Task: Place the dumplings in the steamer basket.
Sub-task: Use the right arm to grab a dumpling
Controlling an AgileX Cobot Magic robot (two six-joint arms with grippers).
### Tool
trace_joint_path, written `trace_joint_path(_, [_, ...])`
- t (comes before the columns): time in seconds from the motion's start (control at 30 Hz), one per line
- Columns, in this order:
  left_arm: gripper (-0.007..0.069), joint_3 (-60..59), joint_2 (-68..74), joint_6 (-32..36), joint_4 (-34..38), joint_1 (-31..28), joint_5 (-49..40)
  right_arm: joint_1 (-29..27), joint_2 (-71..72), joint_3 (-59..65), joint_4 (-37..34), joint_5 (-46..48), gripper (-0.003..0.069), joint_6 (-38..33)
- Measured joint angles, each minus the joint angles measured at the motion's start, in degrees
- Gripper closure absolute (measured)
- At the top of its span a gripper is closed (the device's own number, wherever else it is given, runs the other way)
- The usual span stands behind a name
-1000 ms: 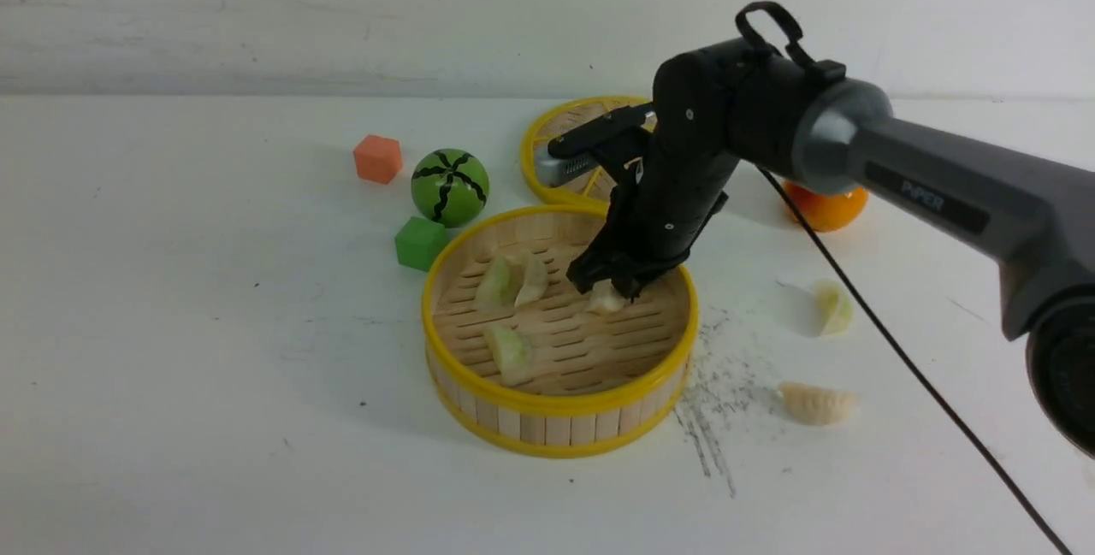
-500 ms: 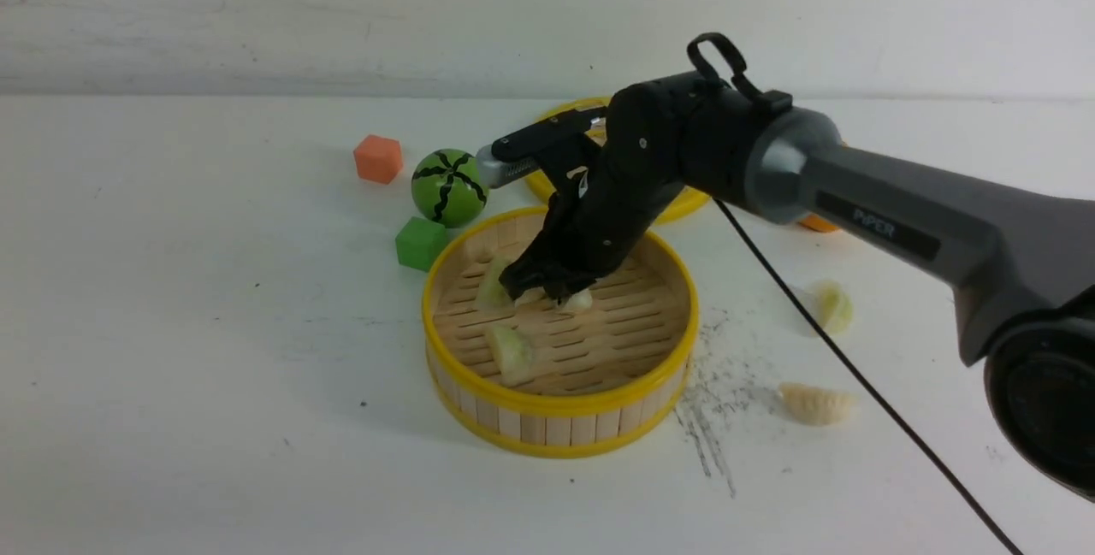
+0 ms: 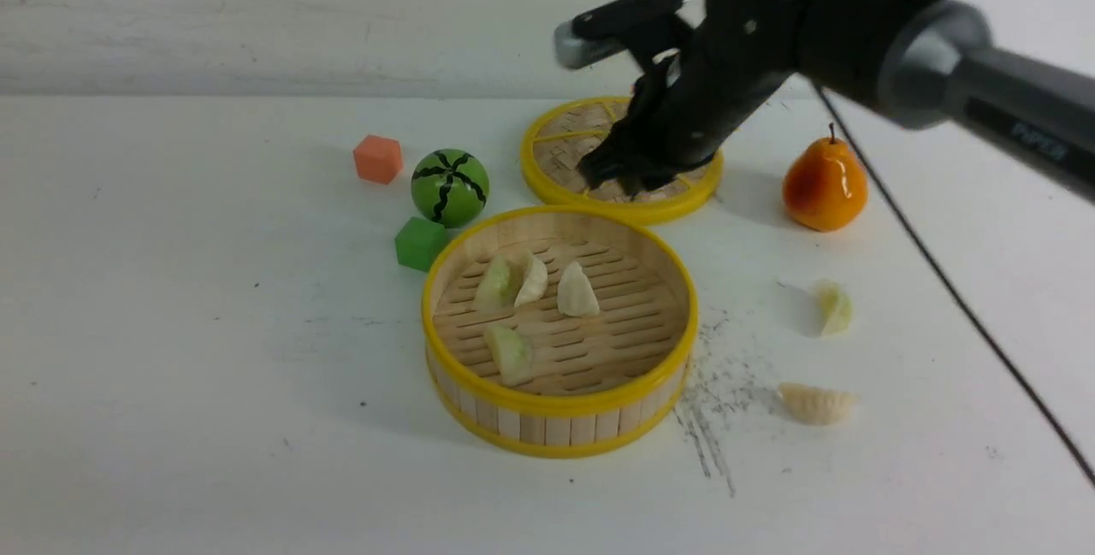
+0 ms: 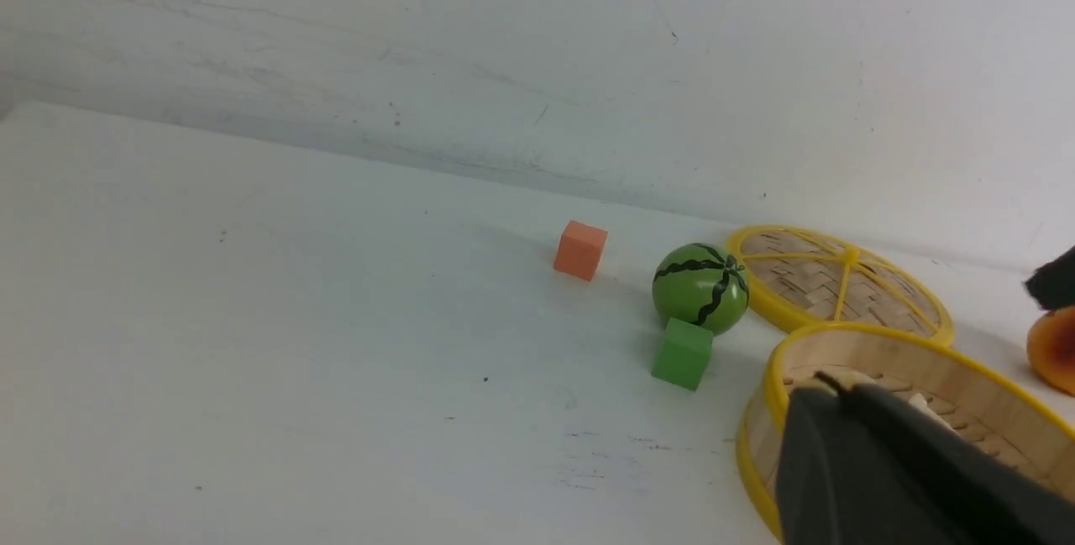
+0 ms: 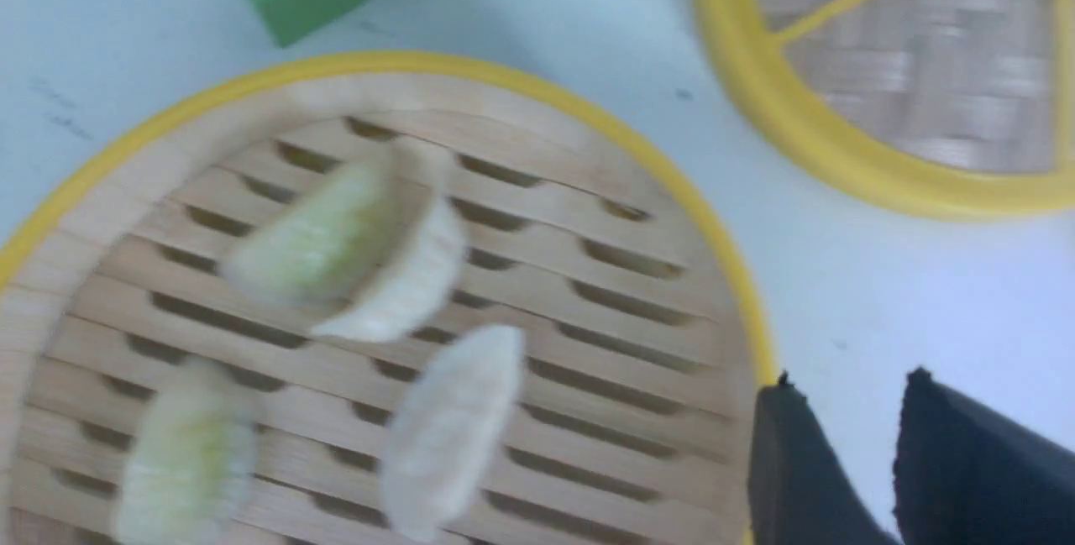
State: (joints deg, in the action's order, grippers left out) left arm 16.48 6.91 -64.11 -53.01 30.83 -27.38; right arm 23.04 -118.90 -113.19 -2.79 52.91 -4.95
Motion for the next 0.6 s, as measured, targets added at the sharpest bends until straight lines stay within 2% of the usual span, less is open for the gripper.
trace_joint_path(0.2, [0.0637, 0.0, 0.0, 0.0, -0.6, 0.0, 0.0, -9.6, -0.5, 2.5, -0.6, 6.4, 0.0304, 0.0])
trace_joint_path(0.43, [0.0637, 0.0, 0.0, 0.0, -1.0, 0.0, 0.0, -16.3, -6.5, 6.2, -6.6, 6.5, 0.0283, 5.5])
trace_joint_path(0.6, [0.0637, 0.0, 0.0, 0.0, -1.0, 0.0, 0.0, -16.8, -9.6, 5.9, -5.8, 4.7, 0.0283, 6.6])
